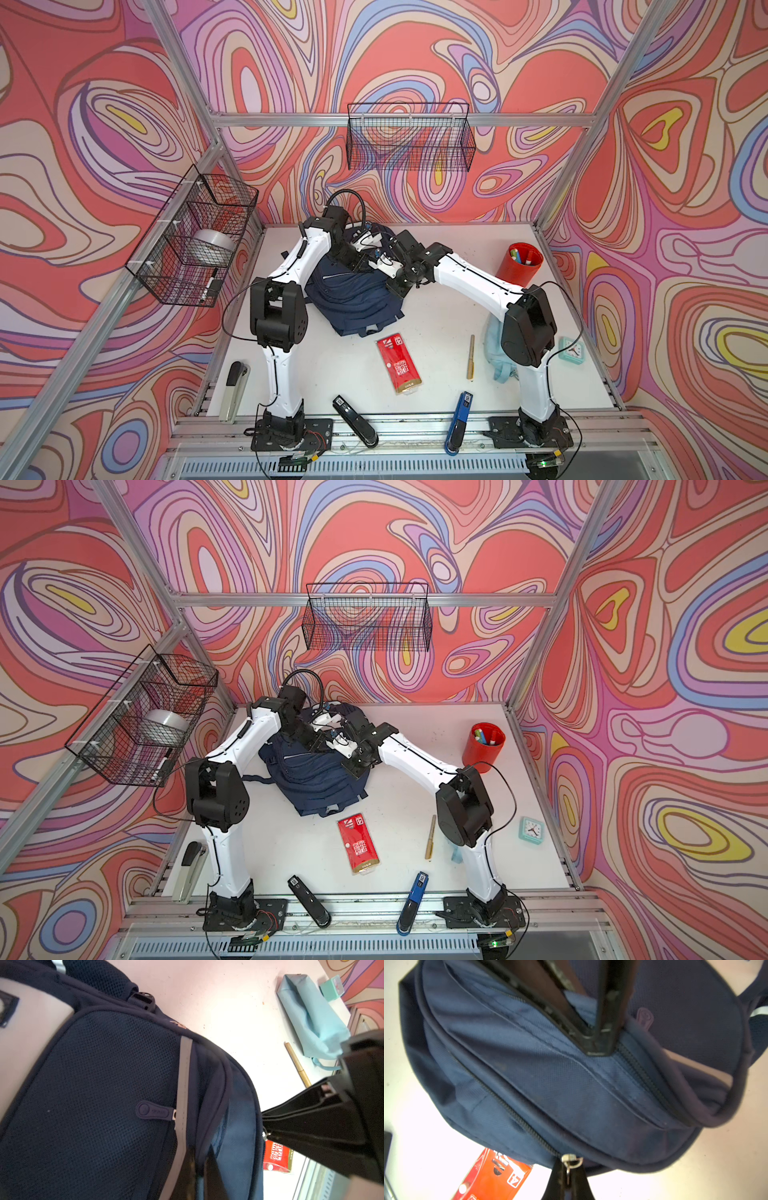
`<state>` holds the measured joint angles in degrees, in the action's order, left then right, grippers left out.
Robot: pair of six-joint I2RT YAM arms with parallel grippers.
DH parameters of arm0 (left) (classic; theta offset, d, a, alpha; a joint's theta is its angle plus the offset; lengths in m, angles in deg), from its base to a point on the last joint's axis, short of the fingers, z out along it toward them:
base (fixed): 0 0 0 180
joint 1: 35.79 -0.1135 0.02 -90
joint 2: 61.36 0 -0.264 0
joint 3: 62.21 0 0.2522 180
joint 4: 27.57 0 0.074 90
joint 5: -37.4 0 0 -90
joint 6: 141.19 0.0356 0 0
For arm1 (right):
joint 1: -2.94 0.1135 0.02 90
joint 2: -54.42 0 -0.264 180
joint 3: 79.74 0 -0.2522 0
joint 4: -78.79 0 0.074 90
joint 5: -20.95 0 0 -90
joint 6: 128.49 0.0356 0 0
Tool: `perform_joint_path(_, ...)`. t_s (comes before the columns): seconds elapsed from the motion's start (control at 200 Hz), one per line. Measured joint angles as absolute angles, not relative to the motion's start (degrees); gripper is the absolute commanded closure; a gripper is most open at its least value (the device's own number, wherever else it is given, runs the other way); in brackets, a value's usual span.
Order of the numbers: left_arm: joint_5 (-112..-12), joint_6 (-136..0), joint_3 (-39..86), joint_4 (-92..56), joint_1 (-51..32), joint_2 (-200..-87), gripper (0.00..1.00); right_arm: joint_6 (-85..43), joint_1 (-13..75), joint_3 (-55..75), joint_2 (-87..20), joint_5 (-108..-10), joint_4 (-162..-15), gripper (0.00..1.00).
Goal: Pack the student bag
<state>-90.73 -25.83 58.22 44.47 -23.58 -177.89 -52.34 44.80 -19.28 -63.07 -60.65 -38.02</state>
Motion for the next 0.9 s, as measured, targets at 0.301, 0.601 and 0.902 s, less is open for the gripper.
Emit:
perform_joint_path(0.301, -91.7, -38.1, 57.3, 43.2, -25.6, -175.9, 1.00, -40.2, 50.3, -21.0, -64.7, -68.1, -42.4, 1.00)
perform_joint_path(0.601, -92.6, -44.5, 52.0, 35.9, -25.7, -172.8, 1.00, -36.9, 51.4, -15.1, -62.8, -69.0, -51.2, 1.00)
perform_joint_path(0.902, -94.8, -45.7, 50.1, 34.0, -25.2, -172.3, 1.00, -39.8, 51.4, -6.3, -59.4, -68.8, -59.2, 1.00)
